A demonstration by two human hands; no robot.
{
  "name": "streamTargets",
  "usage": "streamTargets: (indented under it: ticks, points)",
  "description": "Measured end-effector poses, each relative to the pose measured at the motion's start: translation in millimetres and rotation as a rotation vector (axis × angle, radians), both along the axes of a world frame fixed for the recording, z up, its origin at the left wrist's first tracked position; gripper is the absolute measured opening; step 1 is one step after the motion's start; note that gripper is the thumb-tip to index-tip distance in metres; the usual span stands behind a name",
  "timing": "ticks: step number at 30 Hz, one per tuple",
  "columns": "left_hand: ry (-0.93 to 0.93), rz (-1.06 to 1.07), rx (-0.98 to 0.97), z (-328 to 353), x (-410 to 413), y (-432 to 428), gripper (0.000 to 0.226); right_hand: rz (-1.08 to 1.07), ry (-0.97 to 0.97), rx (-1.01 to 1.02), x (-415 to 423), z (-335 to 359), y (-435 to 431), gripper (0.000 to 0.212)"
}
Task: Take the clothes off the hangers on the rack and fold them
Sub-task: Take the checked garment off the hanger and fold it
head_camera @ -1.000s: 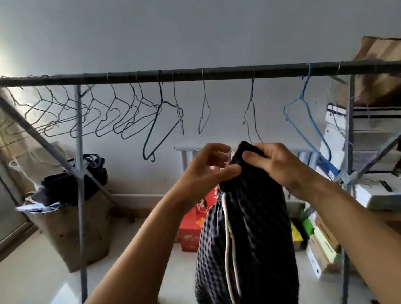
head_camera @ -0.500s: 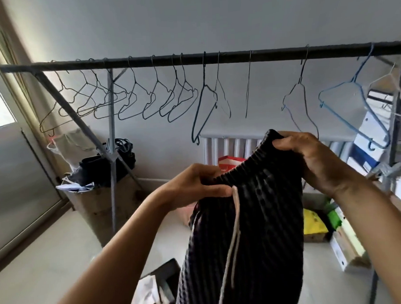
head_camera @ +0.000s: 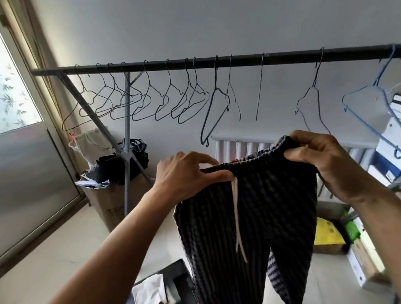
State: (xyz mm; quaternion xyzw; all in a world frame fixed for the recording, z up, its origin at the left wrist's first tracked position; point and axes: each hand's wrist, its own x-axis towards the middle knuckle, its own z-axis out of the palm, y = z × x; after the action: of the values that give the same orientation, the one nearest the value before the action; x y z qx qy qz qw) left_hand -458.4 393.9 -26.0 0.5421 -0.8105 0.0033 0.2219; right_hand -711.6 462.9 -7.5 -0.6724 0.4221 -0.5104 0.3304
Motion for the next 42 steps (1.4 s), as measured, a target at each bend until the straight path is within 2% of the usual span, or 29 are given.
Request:
streamTargets:
  ticks: [2, 4, 8, 10, 12, 14, 17, 19, 22, 25, 27, 29, 31, 33, 34, 36, 37, 38, 40, 42]
  points:
    - [0.019, 0.07, -0.055, -1, -7, 3, 0.064, 0.035, 0.023, -0.005, 2, 4, 1, 0.007]
    - [0.063, 0.124, -0.085, -4, -11, 2, 0.065, 0.01, 0.089, -0.007, 4, 3, -1, 0.017]
    - [0.044, 0.154, -0.114, -10, -22, -5, 0.055, -0.233, 0.221, -0.077, 13, -14, -17, 0.019]
    - [0.039, 0.186, -0.056, -11, -27, -7, 0.058, -0.371, 0.284, -0.105, 18, -27, -26, 0.02]
    - [0.071, 0.214, 0.11, -14, -30, -13, 0.057, -0.508, 0.346, -0.146, 24, -38, -31, 0.023]
    - [0.248, 0.197, 0.349, -15, -32, -17, 0.047, -0.594, 0.372, -0.177, 34, -46, -33, 0.023]
    - [0.789, 0.2, 0.73, -18, -37, -12, 0.029, -0.594, 0.345, -0.182, 50, -61, -33, 0.025]
    - [1.029, 0.191, 0.849, -21, -40, -7, 0.022, -0.538, 0.334, -0.168, 57, -72, -33, 0.029]
    - [1.253, 0.143, 0.889, -24, -43, 0, 0.02, -0.399, 0.252, -0.103, 66, -86, -33, 0.033]
    - [1.379, 0.115, 0.84, -23, -46, 8, 0.024, -0.229, 0.11, -0.009, 73, -92, -31, 0.056]
    - [1.446, 0.092, 0.8, -22, -46, 12, 0.03, -0.129, 0.105, 0.031, 78, -94, -29, 0.066]
    - [1.511, 0.031, 0.781, -21, -43, 16, 0.034, -0.101, 0.121, 0.032, 81, -92, -28, 0.065]
    - [1.541, -0.063, 0.727, -22, -39, 19, 0.031, -0.122, 0.041, 0.026, 80, -86, -30, 0.042]
    - [1.406, -0.08, 0.561, -30, -32, 18, 0.02, -0.116, -0.11, 0.06, 75, -78, -35, 0.019]
    - [1.315, -0.075, 0.456, -36, -26, 16, 0.022, -0.091, -0.187, 0.097, 72, -74, -37, 0.017]
    - [1.173, -0.055, 0.367, -47, -14, 11, 0.061, -0.022, -0.296, 0.155, 67, -65, -41, 0.019]
    - [1.163, -0.083, 0.425, -50, -10, 9, 0.077, 0.004, -0.309, 0.161, 65, -59, -42, 0.019]
    - [1.174, -0.142, 0.518, -53, -7, 8, 0.082, 0.027, -0.306, 0.158, 63, -54, -43, 0.02]
    - [1.154, -0.227, 0.658, -55, -4, 7, 0.06, 0.046, -0.295, 0.153, 59, -44, -45, 0.02]
    - [1.16, -0.219, 0.638, -52, -3, 5, 0.033, 0.04, -0.294, 0.151, 54, -38, -48, 0.017]
